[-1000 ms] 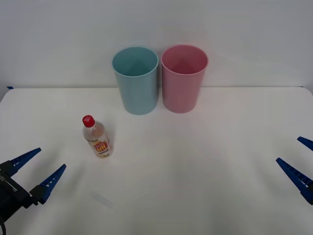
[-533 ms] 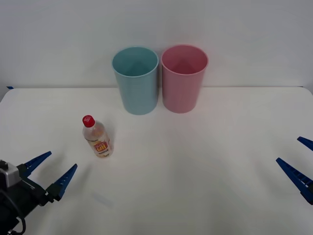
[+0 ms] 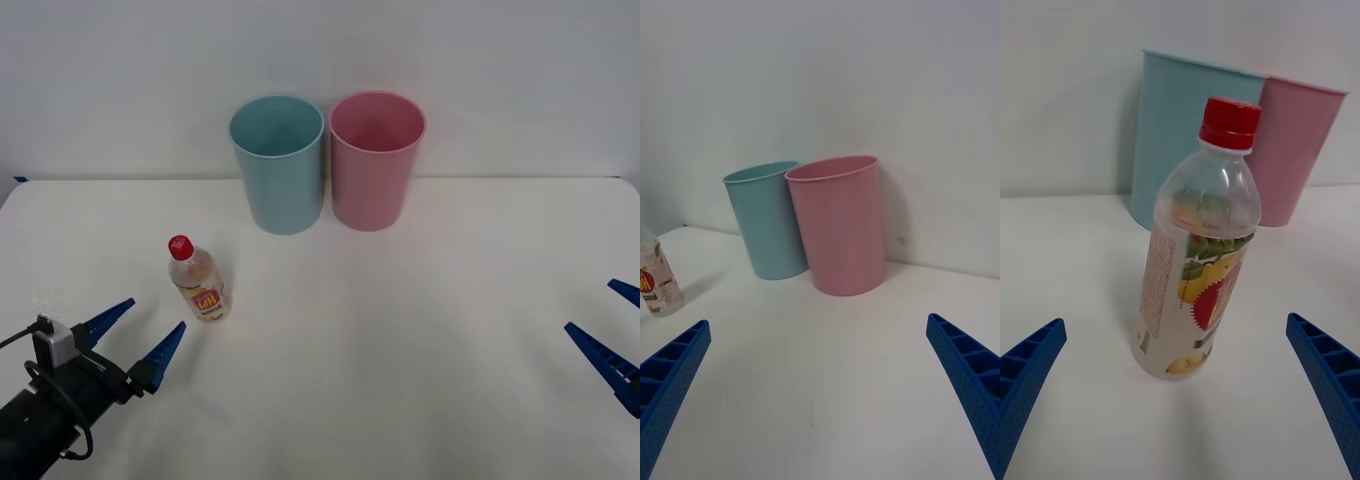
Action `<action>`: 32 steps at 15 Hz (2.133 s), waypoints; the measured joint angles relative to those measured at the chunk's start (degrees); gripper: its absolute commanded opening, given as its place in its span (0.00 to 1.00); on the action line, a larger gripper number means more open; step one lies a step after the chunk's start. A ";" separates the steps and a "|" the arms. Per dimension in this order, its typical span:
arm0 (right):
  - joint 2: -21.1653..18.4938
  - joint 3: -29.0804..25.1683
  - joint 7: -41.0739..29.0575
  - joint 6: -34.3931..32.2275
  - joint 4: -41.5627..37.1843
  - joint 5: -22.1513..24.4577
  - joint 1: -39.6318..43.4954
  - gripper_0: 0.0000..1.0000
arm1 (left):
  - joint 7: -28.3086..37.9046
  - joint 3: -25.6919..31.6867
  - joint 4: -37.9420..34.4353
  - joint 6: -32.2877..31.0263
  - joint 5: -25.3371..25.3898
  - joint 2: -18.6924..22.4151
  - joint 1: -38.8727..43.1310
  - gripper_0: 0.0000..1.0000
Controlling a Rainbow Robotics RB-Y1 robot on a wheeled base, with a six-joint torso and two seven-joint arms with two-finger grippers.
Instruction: Grasp the object on the table and drop it into the matching bin: aluminum can to the light blue bin, PET bottle to the pink bin.
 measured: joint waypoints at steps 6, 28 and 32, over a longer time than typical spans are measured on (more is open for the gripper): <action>0.00 0.00 0.00 0.00 0.00 0.00 0.00 1.00 | -3.31 -2.17 4.03 1.04 -0.15 -0.19 -4.85 1.00; 0.00 0.00 0.01 0.00 0.00 0.00 0.00 1.00 | -9.78 -3.62 15.67 5.33 -5.79 -6.36 -18.57 0.04; 0.00 0.00 0.01 0.00 0.00 0.00 0.00 1.00 | -10.06 -3.55 15.67 5.30 -5.79 -6.44 -18.70 0.00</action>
